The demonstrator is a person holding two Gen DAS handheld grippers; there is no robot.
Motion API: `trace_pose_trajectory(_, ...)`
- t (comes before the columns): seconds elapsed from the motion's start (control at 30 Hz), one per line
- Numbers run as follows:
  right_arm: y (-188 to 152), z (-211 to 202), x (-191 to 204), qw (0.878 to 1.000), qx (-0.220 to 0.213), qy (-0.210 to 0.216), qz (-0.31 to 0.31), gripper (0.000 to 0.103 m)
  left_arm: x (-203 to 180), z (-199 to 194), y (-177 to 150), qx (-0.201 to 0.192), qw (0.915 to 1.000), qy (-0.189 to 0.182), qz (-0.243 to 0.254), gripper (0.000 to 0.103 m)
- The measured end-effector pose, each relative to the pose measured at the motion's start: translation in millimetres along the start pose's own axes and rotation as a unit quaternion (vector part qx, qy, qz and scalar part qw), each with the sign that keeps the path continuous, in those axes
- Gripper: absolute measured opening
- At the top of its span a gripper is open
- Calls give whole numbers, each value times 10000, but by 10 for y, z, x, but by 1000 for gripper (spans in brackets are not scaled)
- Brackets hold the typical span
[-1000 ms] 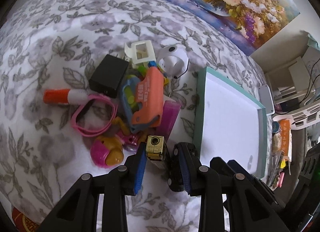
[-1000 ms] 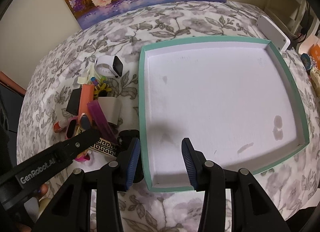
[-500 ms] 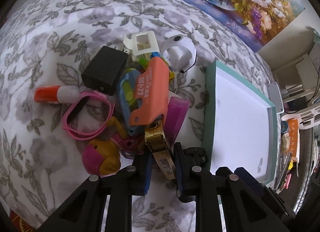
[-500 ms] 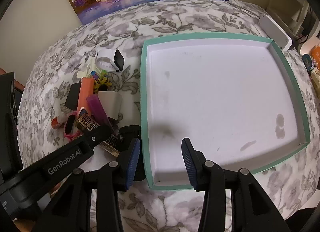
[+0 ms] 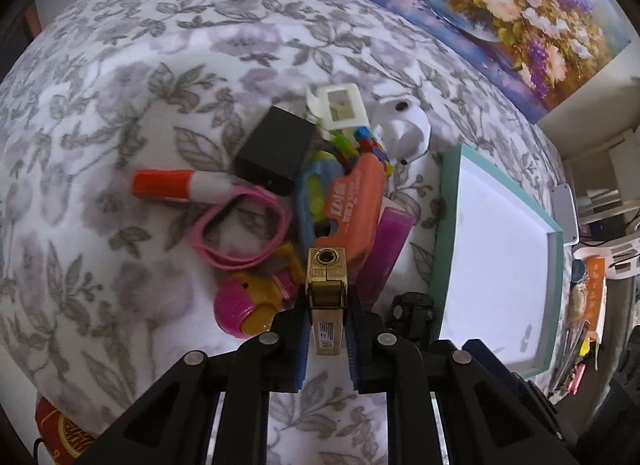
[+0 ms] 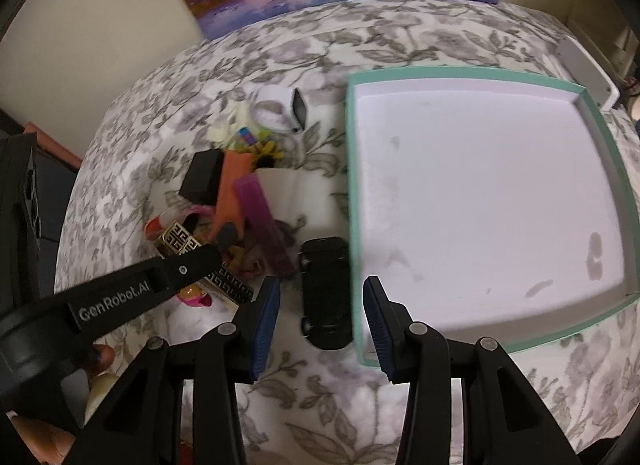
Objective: Organize rigid objects
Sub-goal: 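Lift the black toy car with the right tool while the left tool grasps the gold harmonica, then carry the harmonica and car into the teal tray with both tools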
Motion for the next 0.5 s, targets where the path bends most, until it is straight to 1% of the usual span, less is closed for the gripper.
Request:
trace_pose_trajectory(0.17, -49, 84, 147, 9995, 92, -61, -283, 43, 128, -31, 0, 65, 9998, -71, -164, 17)
trace_pose_trajectory(0.3, -62, 198, 152, 9984, 152, -381, -395, 43, 161, -14, -6, 157, 9994, -168, -248, 17)
trace_pose_trajectory(0.5, -73, 327, 185, 9959, 220, -683, -557, 42, 202, 52, -24, 281, 9991, -154, -294, 17)
Point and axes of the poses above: each gripper's, at about its wrist camera, not at the fingertips, and z roughly the way its jaws point, x to its left, y to its top, the point moved 8 cm from there along z, roughly the way its jaws point, and after that the axes turned 6 degrees about -y, right-handed, at the moved point
